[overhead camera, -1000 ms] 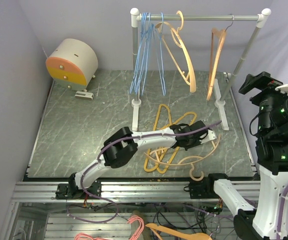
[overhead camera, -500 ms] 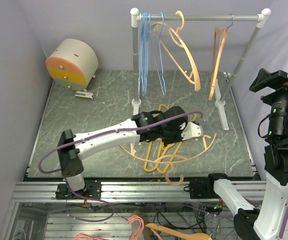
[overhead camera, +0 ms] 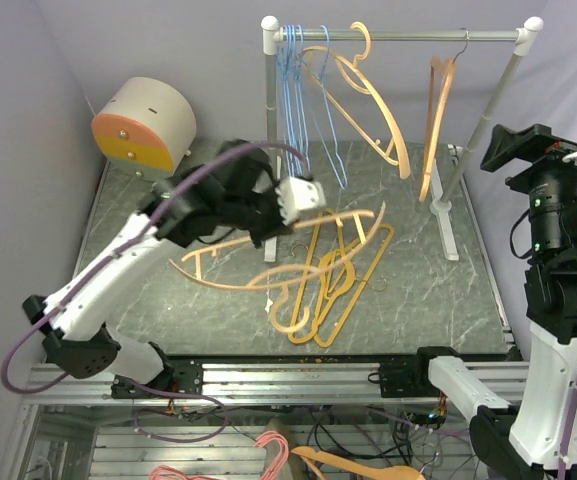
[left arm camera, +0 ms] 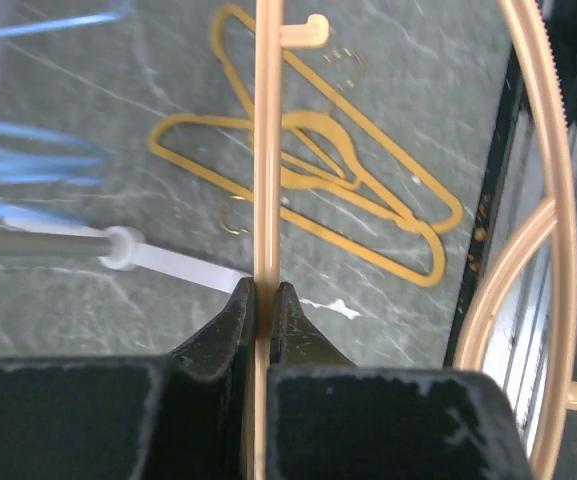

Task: Organize the hangers
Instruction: Pick up the hanger at the center of the board.

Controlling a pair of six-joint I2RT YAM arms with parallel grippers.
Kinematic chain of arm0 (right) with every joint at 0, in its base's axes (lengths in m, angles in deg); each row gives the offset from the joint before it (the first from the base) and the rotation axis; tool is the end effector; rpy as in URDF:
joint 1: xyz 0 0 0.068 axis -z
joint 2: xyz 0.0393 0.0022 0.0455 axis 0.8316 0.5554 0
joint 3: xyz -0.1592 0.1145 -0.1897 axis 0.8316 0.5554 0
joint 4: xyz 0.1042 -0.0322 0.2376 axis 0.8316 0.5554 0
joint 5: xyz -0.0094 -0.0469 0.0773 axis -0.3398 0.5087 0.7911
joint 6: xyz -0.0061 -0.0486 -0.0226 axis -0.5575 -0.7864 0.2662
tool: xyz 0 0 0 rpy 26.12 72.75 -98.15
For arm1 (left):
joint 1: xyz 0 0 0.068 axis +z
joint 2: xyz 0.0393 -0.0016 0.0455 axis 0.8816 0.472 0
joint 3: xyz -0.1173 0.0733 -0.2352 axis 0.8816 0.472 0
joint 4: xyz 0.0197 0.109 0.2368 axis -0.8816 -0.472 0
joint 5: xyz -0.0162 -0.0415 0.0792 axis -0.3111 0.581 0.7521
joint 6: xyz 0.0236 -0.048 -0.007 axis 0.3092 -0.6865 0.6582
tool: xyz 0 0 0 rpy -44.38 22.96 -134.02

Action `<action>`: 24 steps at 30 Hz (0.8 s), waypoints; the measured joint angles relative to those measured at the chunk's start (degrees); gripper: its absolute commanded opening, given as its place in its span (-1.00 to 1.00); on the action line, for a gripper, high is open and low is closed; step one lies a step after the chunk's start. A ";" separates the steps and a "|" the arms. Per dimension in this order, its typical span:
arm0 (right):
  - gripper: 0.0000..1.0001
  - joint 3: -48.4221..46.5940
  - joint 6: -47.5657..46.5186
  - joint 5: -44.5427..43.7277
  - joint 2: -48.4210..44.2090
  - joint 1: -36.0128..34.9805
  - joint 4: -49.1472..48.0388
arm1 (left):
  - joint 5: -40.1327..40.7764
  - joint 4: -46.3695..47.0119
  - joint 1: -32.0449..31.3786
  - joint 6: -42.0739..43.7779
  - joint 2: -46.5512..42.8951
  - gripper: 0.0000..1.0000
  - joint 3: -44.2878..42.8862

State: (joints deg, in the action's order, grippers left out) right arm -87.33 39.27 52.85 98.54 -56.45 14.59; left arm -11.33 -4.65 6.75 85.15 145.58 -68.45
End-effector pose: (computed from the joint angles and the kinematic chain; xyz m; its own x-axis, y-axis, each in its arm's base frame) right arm 0.0955 -0.0067 0.5623 0.2419 0.2082 -0.9477 0.1413 0.9587 0.2467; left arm 0.1530 -0.2346 0.4422 0.0230 0.6496 -0.7599 0.9754 0.1521 0.1596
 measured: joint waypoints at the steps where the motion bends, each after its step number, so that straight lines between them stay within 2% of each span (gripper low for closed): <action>1: 0.99 0.26 0.09 1.11 0.26 -0.02 -0.04 | -0.68 0.13 2.62 -0.24 -0.92 -0.86 -1.20; 8: 0.98 -2.86 1.97 11.04 5.84 -0.07 -2.51 | -9.81 3.63 17.29 -5.75 -8.59 -0.87 -3.82; 9: 0.92 -3.13 2.51 13.16 6.62 -0.09 -3.45 | -11.23 4.92 19.82 -7.32 -9.38 -0.87 -3.82; 12: 0.85 -5.16 5.20 21.86 10.21 -0.11 -6.36 | -14.58 8.39 25.68 -12.07 -10.54 -0.86 -4.11; 18: 0.91 -10.86 11.10 38.51 19.08 -0.90 -12.35 | -19.82 18.16 36.74 -26.38 -10.36 -0.86 -5.31; 21: 0.90 -14.88 10.36 38.47 23.54 -7.67 -10.88 | -22.32 25.18 42.56 -35.80 -10.32 -0.86 -4.55; 24: 0.89 -21.94 5.95 33.62 29.92 -23.32 -7.45 | -24.70 35.34 48.89 -47.65 -10.40 -0.86 -1.44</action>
State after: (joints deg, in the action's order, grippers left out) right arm -109.27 45.21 86.46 128.47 -79.77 7.14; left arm -36.03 30.69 55.64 37.50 135.18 -69.89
